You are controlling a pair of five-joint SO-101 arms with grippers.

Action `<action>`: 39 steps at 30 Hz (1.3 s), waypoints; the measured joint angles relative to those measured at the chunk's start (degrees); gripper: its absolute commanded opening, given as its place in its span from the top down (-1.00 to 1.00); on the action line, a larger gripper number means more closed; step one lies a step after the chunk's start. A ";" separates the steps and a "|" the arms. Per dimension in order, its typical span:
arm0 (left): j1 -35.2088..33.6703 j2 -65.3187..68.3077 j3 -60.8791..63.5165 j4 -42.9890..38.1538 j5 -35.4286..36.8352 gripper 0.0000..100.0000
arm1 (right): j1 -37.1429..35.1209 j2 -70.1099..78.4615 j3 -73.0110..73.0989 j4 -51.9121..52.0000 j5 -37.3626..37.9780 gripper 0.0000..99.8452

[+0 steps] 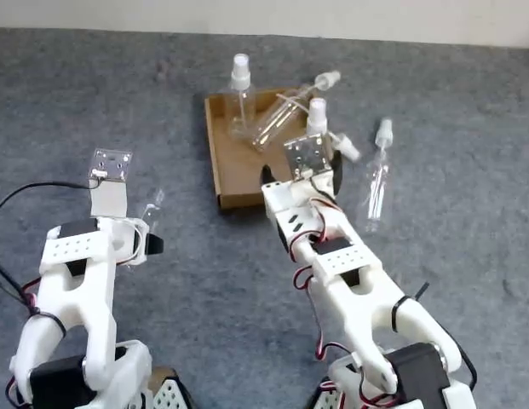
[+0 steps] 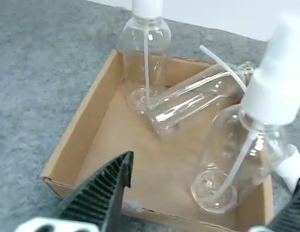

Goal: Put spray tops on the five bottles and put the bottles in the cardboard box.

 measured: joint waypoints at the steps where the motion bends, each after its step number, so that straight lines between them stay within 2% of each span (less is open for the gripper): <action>1: 0.00 0.00 0.00 0.00 0.00 0.47 | 0.18 0.44 -0.44 -0.09 0.00 0.32; 13: 0.00 0.00 1.23 -0.18 0.00 0.47 | 1.76 6.51 -6.42 -0.09 0.00 0.41; 22: 0.00 0.00 1.23 -0.18 0.00 0.47 | 1.76 6.51 -6.51 -1.85 0.00 0.90; 27: 0.00 0.00 1.23 -0.18 0.00 0.47 | 1.76 6.51 -6.51 -4.13 0.00 0.92; 31: 0.00 0.00 1.23 -0.18 0.00 0.47 | 1.76 6.51 -6.51 -4.04 3.78 0.92; 34: 0.00 0.00 1.23 -0.18 0.00 0.47 | 1.41 6.77 -10.29 3.78 8.53 0.85; 39: 0.00 0.00 1.23 -0.18 0.00 0.47 | -3.25 13.63 -31.30 33.14 13.01 0.49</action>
